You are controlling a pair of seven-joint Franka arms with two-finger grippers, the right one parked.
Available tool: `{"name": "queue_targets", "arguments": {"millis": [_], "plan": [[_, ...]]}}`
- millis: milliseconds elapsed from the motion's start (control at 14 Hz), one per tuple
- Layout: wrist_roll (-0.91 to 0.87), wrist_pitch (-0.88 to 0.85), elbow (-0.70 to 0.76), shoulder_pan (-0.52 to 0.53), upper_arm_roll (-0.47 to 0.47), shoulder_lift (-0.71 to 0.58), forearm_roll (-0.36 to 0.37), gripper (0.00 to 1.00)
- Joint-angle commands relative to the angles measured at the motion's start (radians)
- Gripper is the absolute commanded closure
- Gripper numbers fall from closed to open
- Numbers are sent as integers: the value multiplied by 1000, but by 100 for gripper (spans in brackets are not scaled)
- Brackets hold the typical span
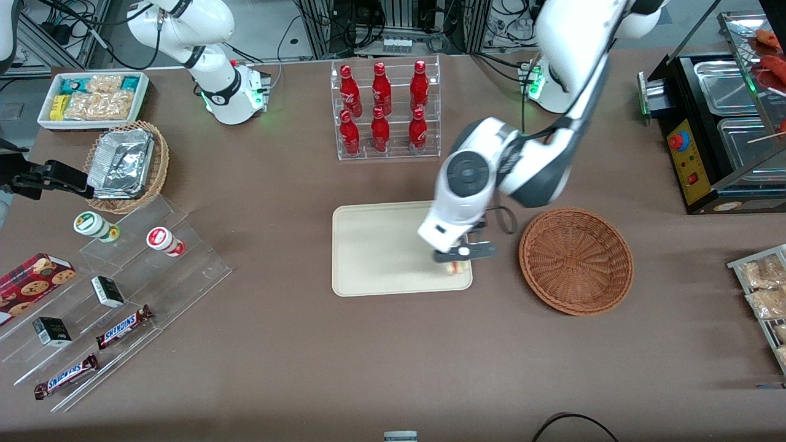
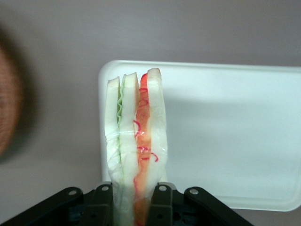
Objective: Place sandwich from basket to tray
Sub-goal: 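Lower the sandwich onto the tray and open the left gripper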
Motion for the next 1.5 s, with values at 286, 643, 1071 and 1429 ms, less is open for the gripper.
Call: {"name": "queue_targets", "arguments": {"millis": [286,643,1071,1429], "plan": [[-24,135,155,-107,3,218,95,100],[-43,204,155,-139,5,270,97,100],[-109,189,147,-145,5,267,98,0],[-115,92,153,-125,10,145,86,0]]}}
